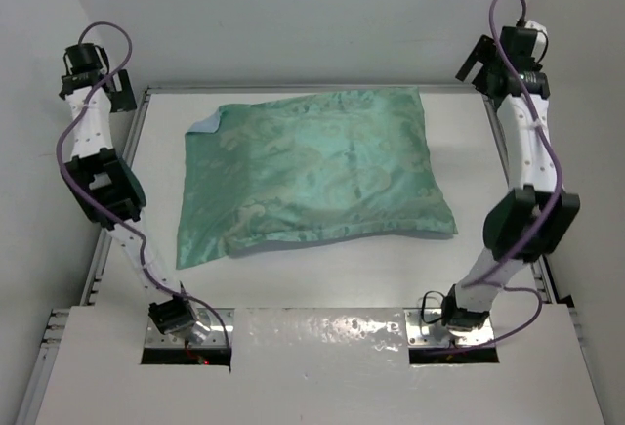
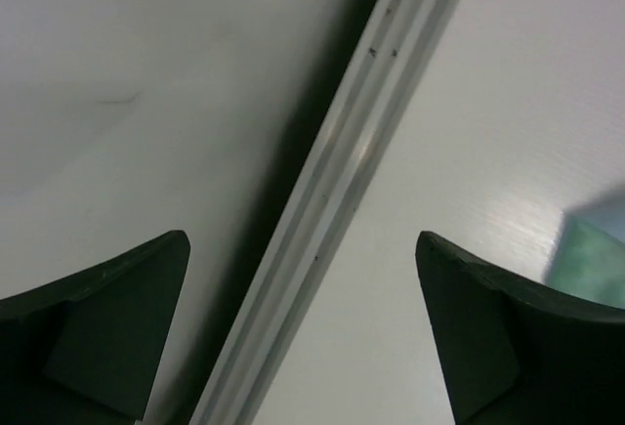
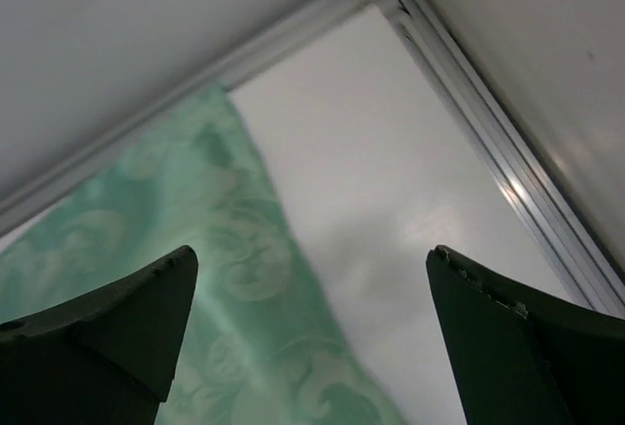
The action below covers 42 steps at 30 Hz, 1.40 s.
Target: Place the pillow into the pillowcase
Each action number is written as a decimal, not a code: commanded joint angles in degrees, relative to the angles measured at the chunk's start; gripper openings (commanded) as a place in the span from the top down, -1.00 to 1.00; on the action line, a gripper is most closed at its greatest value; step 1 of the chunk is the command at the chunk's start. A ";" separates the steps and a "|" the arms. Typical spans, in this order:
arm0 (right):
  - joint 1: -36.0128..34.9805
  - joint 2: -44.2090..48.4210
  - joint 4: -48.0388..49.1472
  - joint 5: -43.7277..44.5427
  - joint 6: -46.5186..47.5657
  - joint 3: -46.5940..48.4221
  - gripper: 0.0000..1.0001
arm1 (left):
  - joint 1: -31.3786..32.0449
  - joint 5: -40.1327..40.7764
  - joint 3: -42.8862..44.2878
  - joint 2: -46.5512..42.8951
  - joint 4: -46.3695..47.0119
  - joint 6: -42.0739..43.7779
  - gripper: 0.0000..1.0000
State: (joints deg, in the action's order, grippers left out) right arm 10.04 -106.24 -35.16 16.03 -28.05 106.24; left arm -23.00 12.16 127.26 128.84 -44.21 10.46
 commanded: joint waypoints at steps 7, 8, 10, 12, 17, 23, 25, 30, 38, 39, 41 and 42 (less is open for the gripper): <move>-5.02 26.23 14.58 -17.60 2.03 -34.76 -0.98 | 10.40 -22.38 -24.94 -18.45 5.80 18.69 -0.35; -6.60 27.21 15.46 -17.70 2.47 -36.78 -0.98 | 12.44 -20.53 -25.57 -18.18 6.84 20.81 -0.33; -12.30 28.45 16.52 -18.31 3.53 -40.22 -0.98 | 16.74 -14.84 -27.68 -17.66 10.70 23.11 -0.37; -16.26 28.45 18.45 -19.37 3.62 -43.12 -0.98 | 18.16 -12.44 -24.55 -14.16 15.28 22.16 -0.46; -20.23 26.87 24.07 -19.81 -0.68 -50.14 -0.98 | 18.26 -10.05 -3.47 4.12 9.41 21.44 -0.43; -21.47 20.39 23.21 -14.73 -2.44 -53.67 -0.98 | 19.58 -2.95 -3.60 11.87 15.37 23.29 -0.43; -21.56 18.53 22.85 -14.80 -3.85 -54.81 -0.98 | 19.58 -0.22 -2.99 14.33 17.57 23.03 -0.41; -21.56 15.62 22.33 -12.53 -4.73 -58.60 -0.98 | 18.18 7.66 -0.96 17.85 21.96 19.61 -0.36; -21.47 11.76 19.25 -10.32 -2.27 -60.09 -0.98 | 5.97 14.39 12.41 25.95 21.09 7.13 -0.21; -21.47 11.67 19.16 -10.75 -1.92 -60.18 -0.98 | 4.56 11.51 10.83 23.50 20.66 7.03 -0.20; -21.47 11.75 19.25 -11.37 -1.30 -60.09 -0.98 | 4.37 8.77 3.75 19.37 21.70 7.99 -0.20; -21.47 11.93 19.16 -11.46 -0.69 -59.83 -0.98 | 4.55 5.10 1.52 15.00 22.58 8.09 -0.21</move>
State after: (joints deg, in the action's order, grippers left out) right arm -11.79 -91.46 -7.79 2.44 -30.35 49.30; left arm -16.29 21.82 133.69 152.38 -20.73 21.21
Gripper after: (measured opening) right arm 0.986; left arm 0.603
